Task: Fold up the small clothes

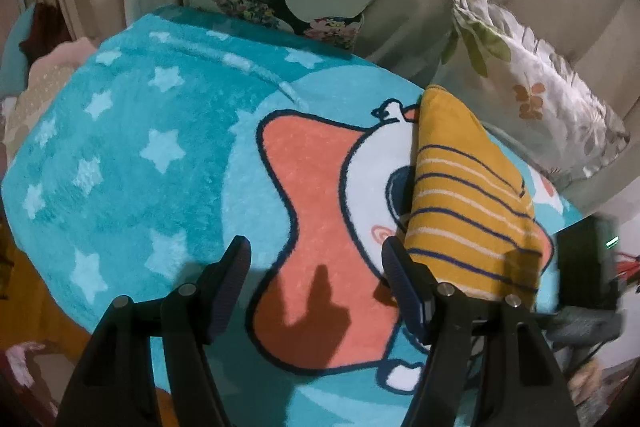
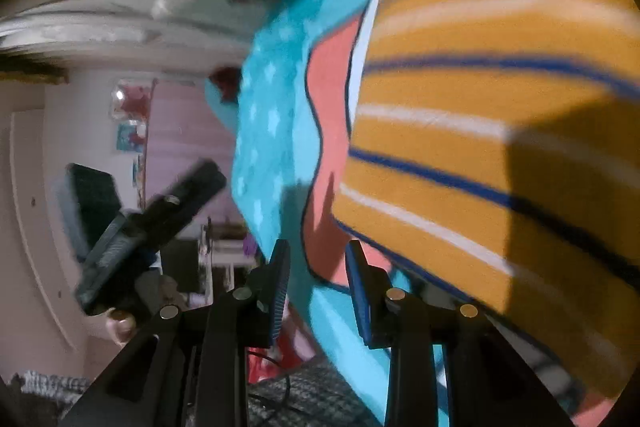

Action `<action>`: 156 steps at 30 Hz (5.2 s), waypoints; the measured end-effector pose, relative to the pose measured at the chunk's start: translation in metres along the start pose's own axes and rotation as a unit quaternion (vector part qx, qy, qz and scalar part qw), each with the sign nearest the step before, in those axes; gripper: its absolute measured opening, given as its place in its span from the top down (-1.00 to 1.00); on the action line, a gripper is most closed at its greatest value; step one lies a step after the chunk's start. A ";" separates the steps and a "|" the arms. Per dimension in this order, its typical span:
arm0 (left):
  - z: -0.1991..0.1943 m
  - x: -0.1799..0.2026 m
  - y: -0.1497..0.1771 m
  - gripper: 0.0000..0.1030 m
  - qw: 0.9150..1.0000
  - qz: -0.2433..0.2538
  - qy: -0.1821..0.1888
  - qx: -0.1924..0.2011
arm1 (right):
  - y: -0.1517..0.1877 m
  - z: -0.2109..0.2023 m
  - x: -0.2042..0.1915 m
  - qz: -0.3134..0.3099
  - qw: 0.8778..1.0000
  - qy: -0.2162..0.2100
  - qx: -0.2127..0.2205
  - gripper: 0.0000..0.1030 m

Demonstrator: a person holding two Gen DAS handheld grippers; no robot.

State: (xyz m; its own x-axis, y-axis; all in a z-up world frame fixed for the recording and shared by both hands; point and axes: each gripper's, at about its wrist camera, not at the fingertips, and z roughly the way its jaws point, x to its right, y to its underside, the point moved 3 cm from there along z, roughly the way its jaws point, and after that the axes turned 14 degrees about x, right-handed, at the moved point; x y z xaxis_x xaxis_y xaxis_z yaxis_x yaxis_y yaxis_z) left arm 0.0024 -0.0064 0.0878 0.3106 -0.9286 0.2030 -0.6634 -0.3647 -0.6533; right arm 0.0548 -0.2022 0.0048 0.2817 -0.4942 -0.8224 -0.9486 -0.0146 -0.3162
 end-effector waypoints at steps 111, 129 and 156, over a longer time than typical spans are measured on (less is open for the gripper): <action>-0.118 -0.105 0.141 -0.41 0.995 0.087 0.044 -0.026 | 0.198 -0.076 -0.042 0.034 0.924 0.300 0.235 -0.18; -0.126 -0.098 0.144 -0.41 0.994 0.105 0.021 -0.012 | 0.196 -0.080 -0.045 0.002 0.917 0.323 0.234 -0.18; -0.115 -0.109 0.148 -0.41 0.994 0.107 0.019 -0.032 | 0.202 -0.064 -0.041 0.006 0.917 0.332 0.222 -0.18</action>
State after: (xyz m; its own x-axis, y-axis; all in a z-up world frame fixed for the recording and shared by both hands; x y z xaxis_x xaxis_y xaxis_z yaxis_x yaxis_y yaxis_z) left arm -0.2080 0.0332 0.0523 0.1315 -0.9870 0.0929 -0.7541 -0.1604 -0.6369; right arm -0.1573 -0.2409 0.0052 -0.0175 -0.9140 -0.4053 -0.7567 0.2771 -0.5922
